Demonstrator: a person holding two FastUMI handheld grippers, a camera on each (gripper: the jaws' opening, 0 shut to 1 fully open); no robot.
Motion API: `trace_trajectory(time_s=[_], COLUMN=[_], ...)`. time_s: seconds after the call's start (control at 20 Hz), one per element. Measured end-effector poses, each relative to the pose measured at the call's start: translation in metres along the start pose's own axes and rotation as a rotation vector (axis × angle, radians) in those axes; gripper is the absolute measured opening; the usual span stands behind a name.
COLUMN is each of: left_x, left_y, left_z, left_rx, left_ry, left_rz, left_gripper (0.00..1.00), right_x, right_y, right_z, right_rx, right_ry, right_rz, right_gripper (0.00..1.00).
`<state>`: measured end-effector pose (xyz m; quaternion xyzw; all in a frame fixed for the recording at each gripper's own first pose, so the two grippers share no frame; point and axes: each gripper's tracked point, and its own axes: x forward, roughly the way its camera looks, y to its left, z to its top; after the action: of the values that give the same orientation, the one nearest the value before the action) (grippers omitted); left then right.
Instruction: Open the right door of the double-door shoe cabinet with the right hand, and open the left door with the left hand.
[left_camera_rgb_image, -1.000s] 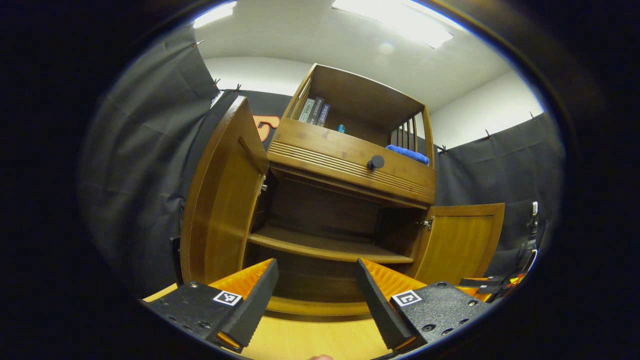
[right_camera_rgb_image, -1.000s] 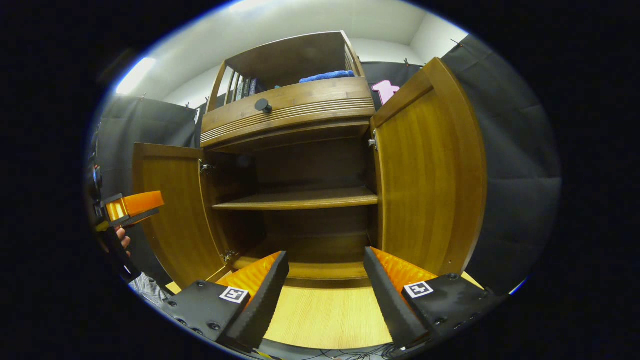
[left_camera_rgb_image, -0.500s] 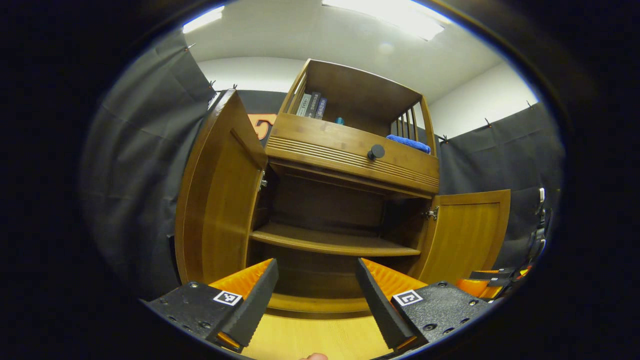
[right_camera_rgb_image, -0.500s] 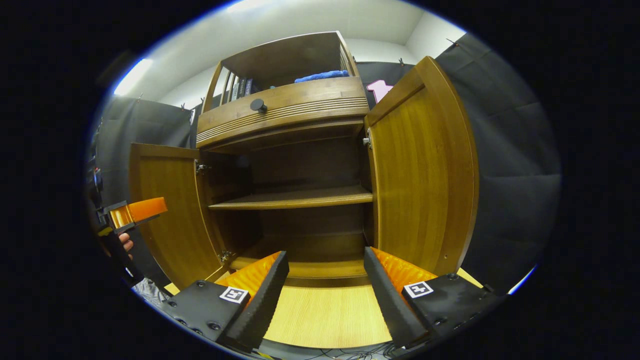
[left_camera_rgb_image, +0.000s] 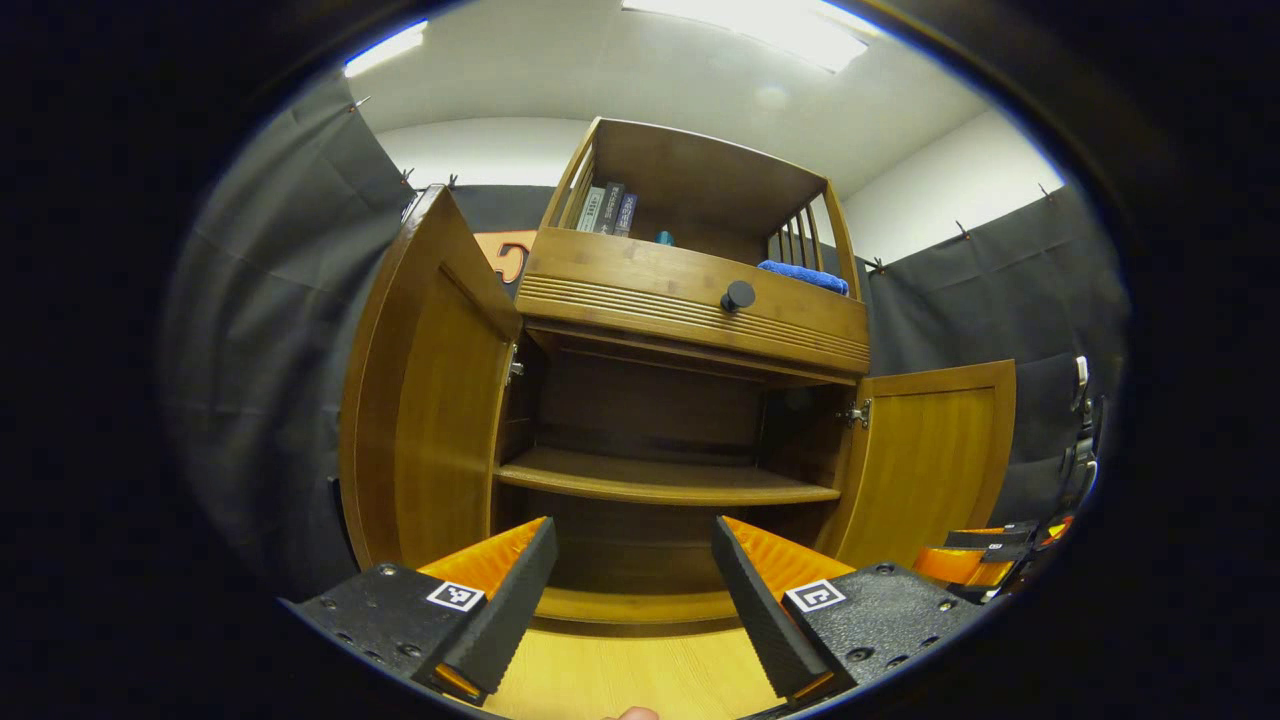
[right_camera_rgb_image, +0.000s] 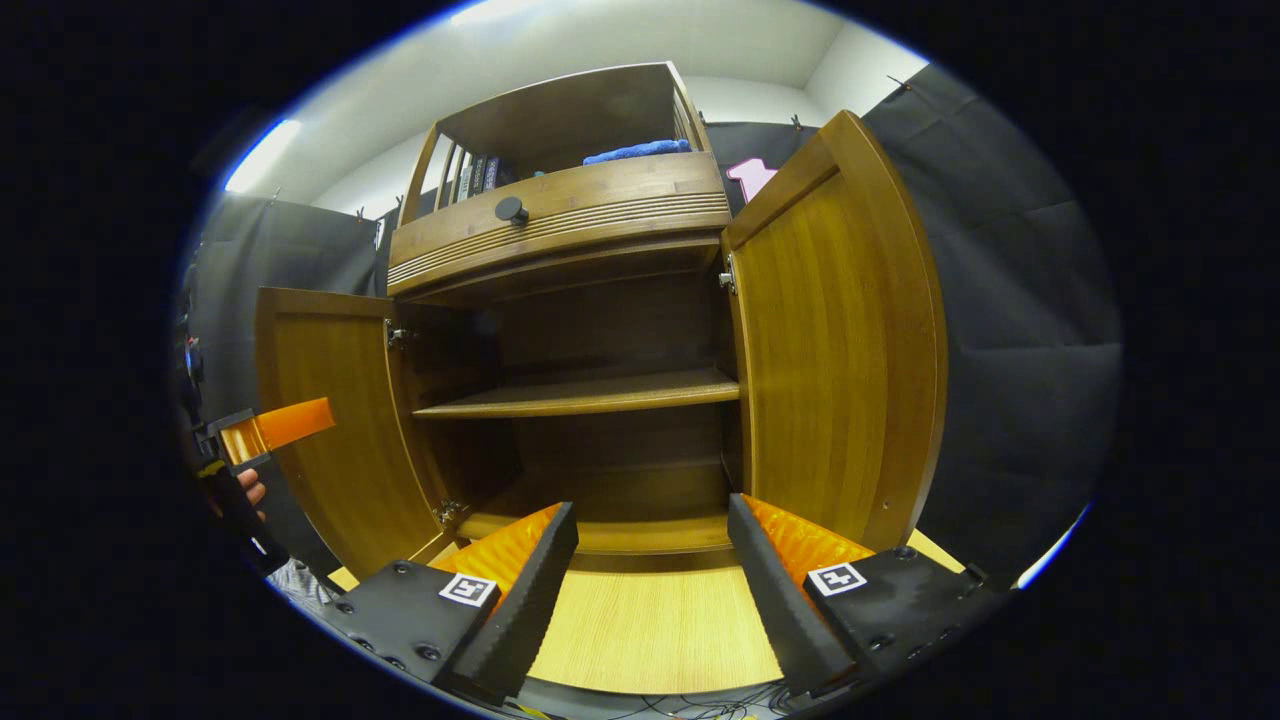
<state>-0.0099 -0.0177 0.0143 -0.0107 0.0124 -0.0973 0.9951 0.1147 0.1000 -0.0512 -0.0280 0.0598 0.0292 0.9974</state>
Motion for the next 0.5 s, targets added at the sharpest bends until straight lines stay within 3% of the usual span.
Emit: trace_trajectory(time_s=[0.05, 0.15, 0.2, 0.4, 0.45, 0.5], left_x=[-0.0007, -0.0008, -0.0012, -0.0019, -0.0021, -0.0022], left_y=[-0.0004, -0.0009, -0.0013, -0.0037, -0.0038, -0.0035], left_z=[-0.0016, -0.002, -0.0022, -0.0058, -0.0076, -0.0086], left_rx=[0.007, 0.019, 0.021, 0.035, 0.037, 0.036], left_ry=[0.002, 0.002, 0.004, 0.01, 0.013, 0.016], left_rz=[0.001, 0.002, -0.001, -0.007, -0.008, -0.009], left_gripper=[0.91, 0.92, 0.92, 0.92, 0.92, 0.92], right_x=[-0.0003, 0.0008, 0.0011, 0.0017, 0.002, 0.0021], right_y=[0.0007, 0.0019, 0.0026, 0.0035, 0.0038, 0.0042], right_z=[-0.0009, -0.0027, -0.0031, -0.0038, -0.0031, -0.0031], right_rx=[-0.001, -0.002, -0.002, -0.005, -0.004, -0.003], right_ry=[0.002, 0.007, 0.009, 0.012, 0.012, 0.012], right_rz=[0.001, 0.003, 0.004, 0.006, 0.007, 0.008], right_gripper=[0.89, 0.89, 0.98, 0.98, 0.89, 0.89])
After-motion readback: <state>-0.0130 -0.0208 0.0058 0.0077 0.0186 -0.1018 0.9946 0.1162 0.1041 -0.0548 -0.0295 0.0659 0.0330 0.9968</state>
